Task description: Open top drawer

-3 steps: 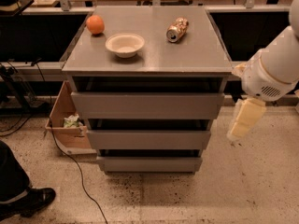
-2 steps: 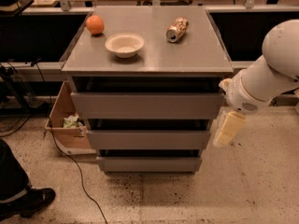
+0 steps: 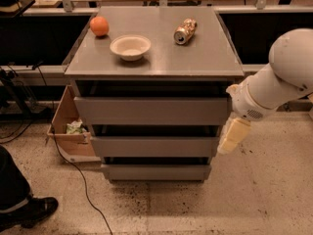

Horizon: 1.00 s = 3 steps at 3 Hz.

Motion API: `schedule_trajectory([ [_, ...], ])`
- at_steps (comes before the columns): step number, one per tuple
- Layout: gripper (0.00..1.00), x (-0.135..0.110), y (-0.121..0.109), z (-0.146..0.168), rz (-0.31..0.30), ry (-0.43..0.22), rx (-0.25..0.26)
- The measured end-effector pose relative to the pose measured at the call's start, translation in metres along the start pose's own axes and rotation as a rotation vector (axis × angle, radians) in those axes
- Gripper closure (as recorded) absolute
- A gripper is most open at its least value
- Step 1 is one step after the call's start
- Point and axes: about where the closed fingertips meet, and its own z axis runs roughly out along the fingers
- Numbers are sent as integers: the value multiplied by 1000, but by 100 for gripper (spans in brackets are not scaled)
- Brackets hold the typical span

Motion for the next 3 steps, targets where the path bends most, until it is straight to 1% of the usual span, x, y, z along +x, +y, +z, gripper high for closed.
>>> schedule_trajectory([
  [1, 0, -7, -12, 20, 29, -27, 30],
  [2, 0, -37, -41, 66, 40, -73, 56],
  [3, 0, -55, -52, 99, 40, -93, 51],
])
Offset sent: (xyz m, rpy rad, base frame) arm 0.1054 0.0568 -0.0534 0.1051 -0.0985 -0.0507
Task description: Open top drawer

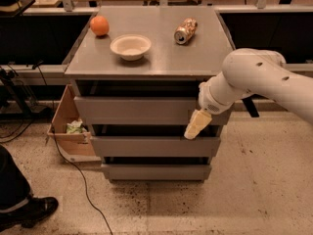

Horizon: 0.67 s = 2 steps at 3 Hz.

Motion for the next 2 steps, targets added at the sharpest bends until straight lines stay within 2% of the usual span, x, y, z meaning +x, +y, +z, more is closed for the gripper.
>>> schedule_trajectory([
  [2, 0, -14, -16, 67, 28, -29, -5],
])
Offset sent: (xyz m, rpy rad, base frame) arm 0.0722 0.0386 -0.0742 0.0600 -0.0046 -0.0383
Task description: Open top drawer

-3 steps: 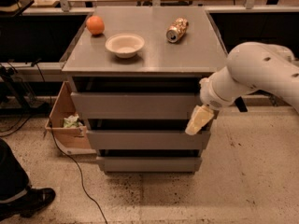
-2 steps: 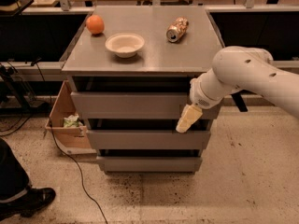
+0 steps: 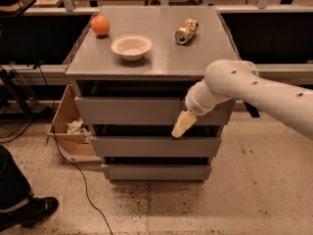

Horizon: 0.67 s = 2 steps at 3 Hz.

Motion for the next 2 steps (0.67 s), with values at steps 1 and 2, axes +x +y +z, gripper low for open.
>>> schedule_trajectory([
  [1, 0, 0, -12, 24, 26, -5, 8],
  [2, 16, 1, -16, 41, 42, -9, 6],
])
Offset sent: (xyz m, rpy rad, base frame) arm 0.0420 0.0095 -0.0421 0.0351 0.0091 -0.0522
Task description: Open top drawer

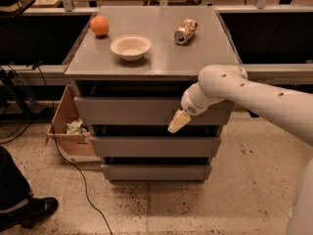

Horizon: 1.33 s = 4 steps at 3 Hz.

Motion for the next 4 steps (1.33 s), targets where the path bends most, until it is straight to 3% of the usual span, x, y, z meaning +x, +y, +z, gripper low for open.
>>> schedule_trajectory([
  [1, 39, 7, 7, -4, 9, -7, 1],
  [2, 46, 21, 20, -21, 9, -4, 4],
  [3, 28, 19, 19, -25, 9, -4, 4],
  [4, 5, 39, 38, -42, -1, 30, -13],
])
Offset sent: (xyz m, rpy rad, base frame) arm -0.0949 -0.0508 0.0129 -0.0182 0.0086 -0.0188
